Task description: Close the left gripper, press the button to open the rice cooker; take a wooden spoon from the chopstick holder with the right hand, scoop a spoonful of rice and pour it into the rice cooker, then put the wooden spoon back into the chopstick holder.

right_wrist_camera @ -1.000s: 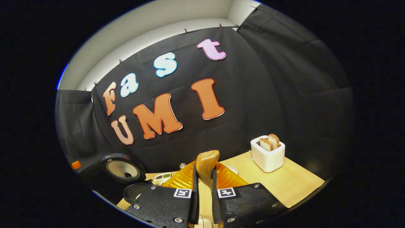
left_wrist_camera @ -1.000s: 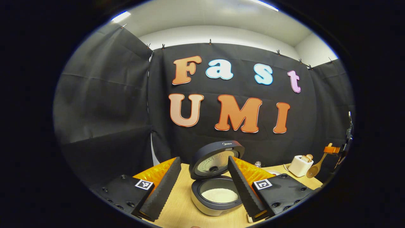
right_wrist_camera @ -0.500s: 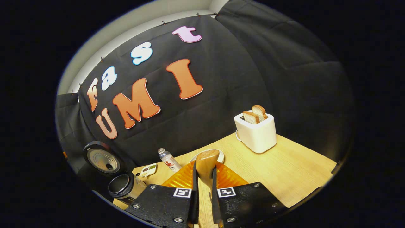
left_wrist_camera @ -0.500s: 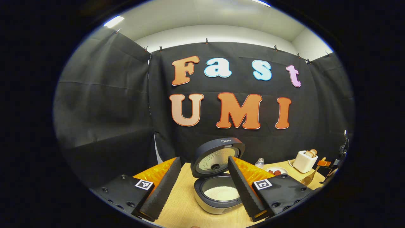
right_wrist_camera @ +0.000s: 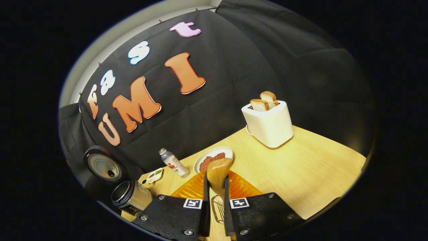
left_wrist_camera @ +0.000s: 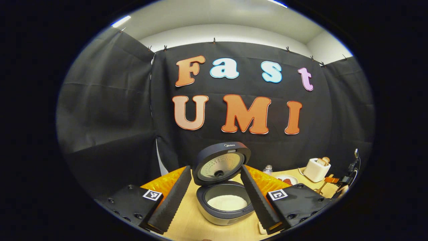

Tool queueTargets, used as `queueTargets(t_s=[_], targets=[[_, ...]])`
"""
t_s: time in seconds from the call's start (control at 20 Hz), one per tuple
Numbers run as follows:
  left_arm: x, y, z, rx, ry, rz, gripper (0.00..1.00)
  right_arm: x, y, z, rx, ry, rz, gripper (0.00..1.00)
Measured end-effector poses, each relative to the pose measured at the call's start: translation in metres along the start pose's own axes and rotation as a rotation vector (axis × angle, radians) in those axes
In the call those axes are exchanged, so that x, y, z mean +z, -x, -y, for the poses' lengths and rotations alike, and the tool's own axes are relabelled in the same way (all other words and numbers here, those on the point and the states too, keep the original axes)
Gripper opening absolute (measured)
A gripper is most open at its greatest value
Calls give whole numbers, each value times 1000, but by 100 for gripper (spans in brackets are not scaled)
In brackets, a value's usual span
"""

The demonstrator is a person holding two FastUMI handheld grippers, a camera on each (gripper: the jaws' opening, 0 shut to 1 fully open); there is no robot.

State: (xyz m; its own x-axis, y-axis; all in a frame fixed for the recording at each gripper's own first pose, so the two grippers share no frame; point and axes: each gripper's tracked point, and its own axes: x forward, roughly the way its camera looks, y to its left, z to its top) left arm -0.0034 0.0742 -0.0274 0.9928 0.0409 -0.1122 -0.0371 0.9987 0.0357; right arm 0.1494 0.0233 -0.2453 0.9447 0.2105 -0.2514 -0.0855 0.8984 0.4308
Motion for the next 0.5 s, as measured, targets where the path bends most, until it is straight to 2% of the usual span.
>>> queueTargets(t_s=[0.35,0.45,0.5], targets=[[-1,2,-8,20,-20,-5,100,-1,-4,7,-10,-42,0,20],[-1,2,-10,20,-16,-5,99,-3,-2,15,-42,-57,-22,25],[-1,2,-10,18,-14,-6,98,-3,1,20,-54,-58,-30,32]])
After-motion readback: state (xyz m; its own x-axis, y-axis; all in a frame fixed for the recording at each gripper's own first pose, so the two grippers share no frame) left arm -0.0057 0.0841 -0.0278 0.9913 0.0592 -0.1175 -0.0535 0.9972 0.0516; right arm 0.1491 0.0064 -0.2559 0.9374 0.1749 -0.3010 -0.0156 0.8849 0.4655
